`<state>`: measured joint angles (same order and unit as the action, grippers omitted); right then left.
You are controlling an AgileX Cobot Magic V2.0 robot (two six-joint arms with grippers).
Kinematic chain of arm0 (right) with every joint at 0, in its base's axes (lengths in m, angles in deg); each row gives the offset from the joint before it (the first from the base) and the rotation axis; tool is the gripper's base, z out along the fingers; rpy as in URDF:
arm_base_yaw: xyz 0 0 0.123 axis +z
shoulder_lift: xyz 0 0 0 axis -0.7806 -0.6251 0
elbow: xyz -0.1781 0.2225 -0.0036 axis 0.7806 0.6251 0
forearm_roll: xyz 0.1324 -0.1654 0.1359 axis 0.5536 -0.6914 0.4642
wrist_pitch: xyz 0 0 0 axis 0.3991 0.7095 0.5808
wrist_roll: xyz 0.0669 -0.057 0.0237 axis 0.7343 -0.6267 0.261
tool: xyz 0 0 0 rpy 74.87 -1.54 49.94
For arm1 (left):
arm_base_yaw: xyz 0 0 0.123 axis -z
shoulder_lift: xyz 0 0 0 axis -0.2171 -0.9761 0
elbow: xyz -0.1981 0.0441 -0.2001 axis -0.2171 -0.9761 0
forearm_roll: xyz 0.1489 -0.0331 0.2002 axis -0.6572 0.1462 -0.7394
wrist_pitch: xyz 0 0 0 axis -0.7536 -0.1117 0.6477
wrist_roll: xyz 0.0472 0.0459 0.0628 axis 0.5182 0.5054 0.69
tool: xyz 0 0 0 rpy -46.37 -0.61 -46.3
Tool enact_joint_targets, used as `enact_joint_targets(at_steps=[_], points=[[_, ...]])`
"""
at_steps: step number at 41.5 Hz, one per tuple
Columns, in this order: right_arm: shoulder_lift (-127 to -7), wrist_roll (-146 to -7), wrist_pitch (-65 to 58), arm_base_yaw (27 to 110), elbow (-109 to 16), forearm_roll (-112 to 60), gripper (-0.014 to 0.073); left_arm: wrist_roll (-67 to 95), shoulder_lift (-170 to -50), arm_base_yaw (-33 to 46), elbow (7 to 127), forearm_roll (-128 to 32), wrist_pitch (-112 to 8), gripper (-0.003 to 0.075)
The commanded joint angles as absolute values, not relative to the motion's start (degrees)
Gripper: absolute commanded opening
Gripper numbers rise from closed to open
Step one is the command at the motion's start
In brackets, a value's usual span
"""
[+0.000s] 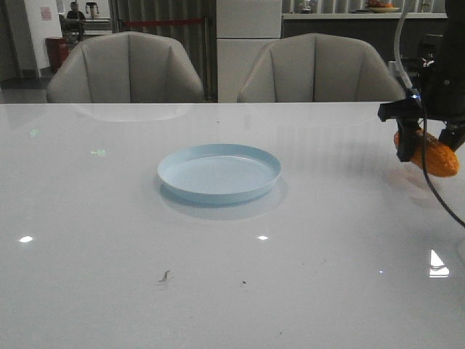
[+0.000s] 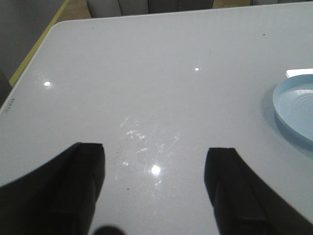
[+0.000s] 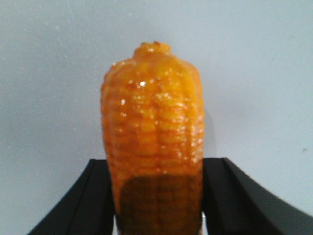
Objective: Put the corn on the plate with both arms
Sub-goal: 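Lift the corn and carry it over the blue plate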
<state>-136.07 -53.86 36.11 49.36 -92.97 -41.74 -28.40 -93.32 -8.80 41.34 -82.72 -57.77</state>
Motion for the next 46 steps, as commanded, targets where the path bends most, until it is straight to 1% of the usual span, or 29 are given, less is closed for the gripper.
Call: enact_joint_targets(at_steps=[1,7,14,22,30,36,41,43,45,46], points=[[-132.01,-54.61,37.04,50.17,-99.35,-41.89,0.0183,-29.08,-93.10,-8.89,42.94,-82.48,-52.95,0.0487],[-132.01,-55.64,39.37,52.72,-105.98,-40.97,0.0183,-29.08,-93.10,-8.89,42.94,-82.48,-52.95,0.0487],[-132.01,-56.96,41.82,58.56,-111.06,-38.11,0.0183,-29.08,-93.10,-8.89,42.94,-82.48,-52.95,0.0487],[-132.21,-56.96,41.12,67.32,-111.64,-37.57,0.0183,-29.08,-93.10,-8.89,42.94,-82.48,-52.95,0.0487],[-134.07,-56.96,37.17,75.35,-111.64,-37.57,0.0183,-29.08,-93.10,-8.89,42.94,-82.48,-52.95,0.0487],[-136.56,-56.96,35.65,78.73,-111.73,-37.57,0.0183,-29.08,-93.10,-8.89,42.94,-82.48,-52.95,0.0487],[-138.64,-56.89,35.70,79.38,-111.73,-37.53,0.0187,-29.08,-93.10,-8.89,42.94,-82.48,-52.95,0.0487],[-139.14,-56.89,35.76,79.38,-111.73,-37.53,0.0203,-29.08,-93.10,-8.89,42.94,-82.48,-53.07,0.0487],[-139.49,-56.89,35.76,79.38,-111.73,-37.53,0.0249,-29.08,-93.10,-8.89,42.94,-82.38,-53.17,0.0487],[-139.56,-56.89,35.76,79.38,-111.73,-37.53,0.0288,-29.08,-93.10,-8.89,42.94,-82.38,-53.29,0.0487]])
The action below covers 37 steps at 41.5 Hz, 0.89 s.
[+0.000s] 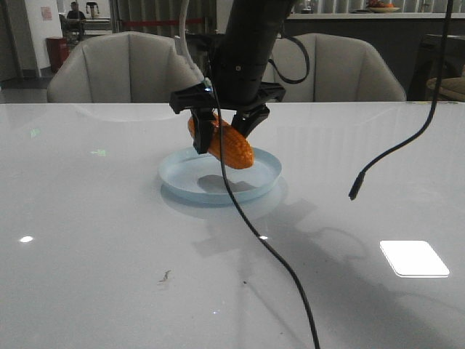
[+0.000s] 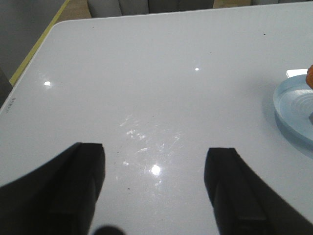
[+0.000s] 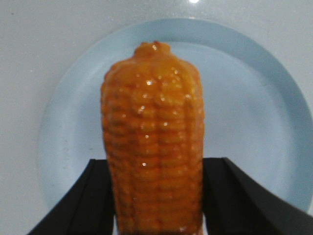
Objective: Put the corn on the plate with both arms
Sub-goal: 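Lift the corn and carry it over the blue plate, then lower the corn onto the plate and open the right gripper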
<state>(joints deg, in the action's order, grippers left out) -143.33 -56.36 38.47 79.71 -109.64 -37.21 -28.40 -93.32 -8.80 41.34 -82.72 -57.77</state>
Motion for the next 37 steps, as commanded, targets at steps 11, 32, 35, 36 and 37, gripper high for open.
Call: enact_joint_targets(at_steps=[11,32,35,36,37], points=[[-139.63,-56.72,36.36,78.95,-111.73,-38.25,0.0456,-29.08,-93.10,-8.89,42.94,-82.38,-53.64,0.0487],[-139.47,-56.72,43.60,78.95,-111.73,-38.47,0.0521,-29.08,-93.10,-8.89,42.94,-82.38,-53.64,0.0487],[-139.47,-56.72,44.84,78.95,-111.73,-38.61,0.0586,-29.08,-93.10,-8.89,42.94,-82.12,-53.64,0.0487],[-139.47,-56.72,44.83,78.95,-111.73,-38.66,0.0605,-29.08,-93.10,-8.89,42.94,-82.14,-53.64,0.0487],[-139.47,-56.67,44.58,78.95,-111.73,-38.66,0.0624,-29.08,-93.10,-8.89,42.94,-82.14,-53.64,0.0487]])
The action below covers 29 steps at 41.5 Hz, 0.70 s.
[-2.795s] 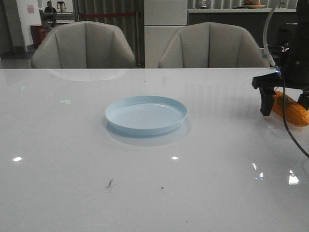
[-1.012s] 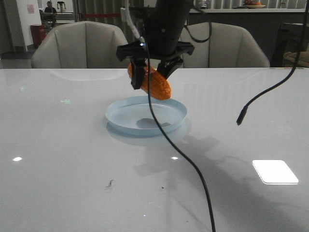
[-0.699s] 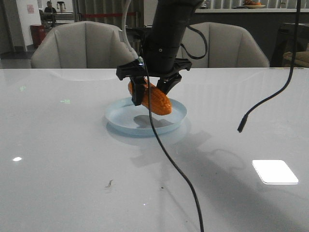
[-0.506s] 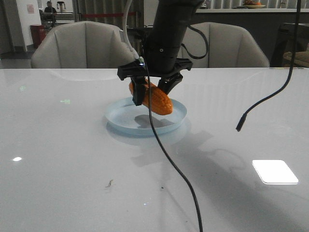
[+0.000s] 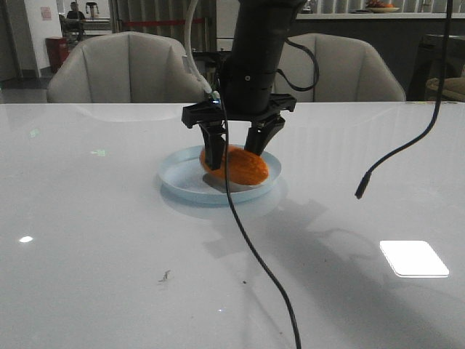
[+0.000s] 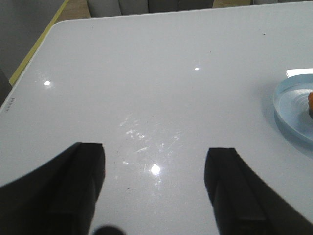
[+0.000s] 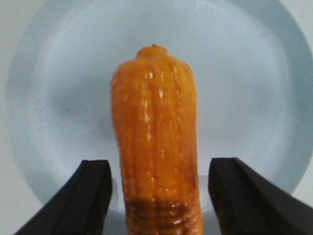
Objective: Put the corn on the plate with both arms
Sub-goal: 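Lower the corn onto the plate and open the right gripper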
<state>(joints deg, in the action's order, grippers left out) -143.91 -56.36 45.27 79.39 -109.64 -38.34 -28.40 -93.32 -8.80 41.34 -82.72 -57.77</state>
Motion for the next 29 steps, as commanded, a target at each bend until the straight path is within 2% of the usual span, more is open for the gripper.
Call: enact_joint_targets(at_steps=[1,8,13,29], points=[[-139.47,-56.67,44.12,78.95,-111.73,-38.66,0.0629,-29.08,-93.10,-8.89,42.94,-82.14,-53.64,0.0487],[-139.37,-56.67,43.06,78.95,-111.81,-38.60,0.0624,-29.08,-93.10,-8.89,42.94,-82.14,-53.64,0.0487],[-139.38,-56.67,48.00,78.95,-113.61,-38.60,0.0624,-29.08,-93.10,-8.89,42.94,-82.14,-53.64,0.0487],[-135.29,-58.33,59.80,77.36,-129.42,-38.65,0.0624,-29.08,-93.10,-8.89,42.94,-82.14,-53.64,0.0487]])
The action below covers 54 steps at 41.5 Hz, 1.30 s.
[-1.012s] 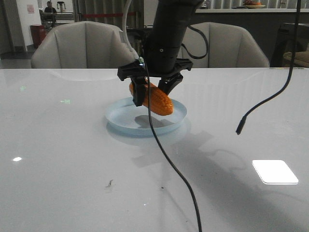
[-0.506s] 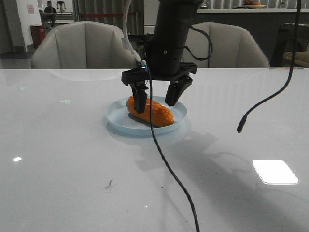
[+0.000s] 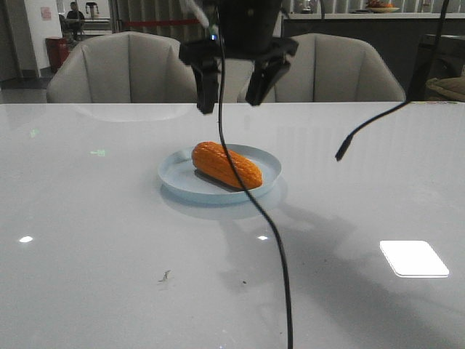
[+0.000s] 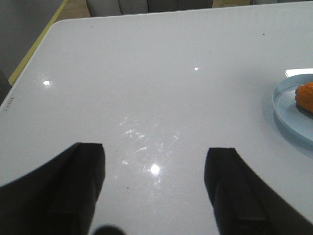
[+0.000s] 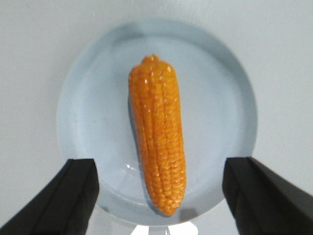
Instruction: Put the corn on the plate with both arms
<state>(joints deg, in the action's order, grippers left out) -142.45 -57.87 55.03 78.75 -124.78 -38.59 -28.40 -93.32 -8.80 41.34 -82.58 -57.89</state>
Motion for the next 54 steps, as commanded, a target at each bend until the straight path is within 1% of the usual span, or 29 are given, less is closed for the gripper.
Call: enact_joint_targets(at_steps=[1,15,24,29,40,43,50,54], points=[[-134.59,-58.14,60.12,77.01,-129.65,-38.65,0.0624,-29.08,-93.10,-8.89,42.94,-82.14,-53.64,0.0487],[-121.02,-56.72,60.27,68.66,-129.22,-38.65,0.0624,-29.08,-93.10,-8.89,42.94,-82.14,-53.64,0.0487],[-112.11,-59.94,59.66,65.89,-120.99,-38.71,0.0624,-29.08,-93.10,-8.89,42.94,-82.14,-53.64,0.0487],[-105.11,-60.36,53.97,63.83,-110.04,-38.77,0.0624,-29.08,-93.10,-8.89,42.94,-82.14,-53.64,0.0487],[-80.92,-60.31,29.80,57.22,-68.88,-38.77,0.0624,-29.08,-93.10,-8.89,42.94,-82.14,-53.64,0.0487],[-74.90,-60.31,25.83,55.27,-58.80,-38.72,0.0624,-29.08,-93.10,-8.89,42.94,-82.14,-53.64,0.0487],[-62.30,-60.31,24.04,51.74,-40.11,-38.72,0.0624,-29.08,-93.10,-8.89,42.94,-82.14,-53.64,0.0487],[-55.56,-60.31,24.10,51.52,-33.70,-38.72,0.0624,-29.08,-93.10,-8.89,42.94,-82.14,-53.64,0.0487]])
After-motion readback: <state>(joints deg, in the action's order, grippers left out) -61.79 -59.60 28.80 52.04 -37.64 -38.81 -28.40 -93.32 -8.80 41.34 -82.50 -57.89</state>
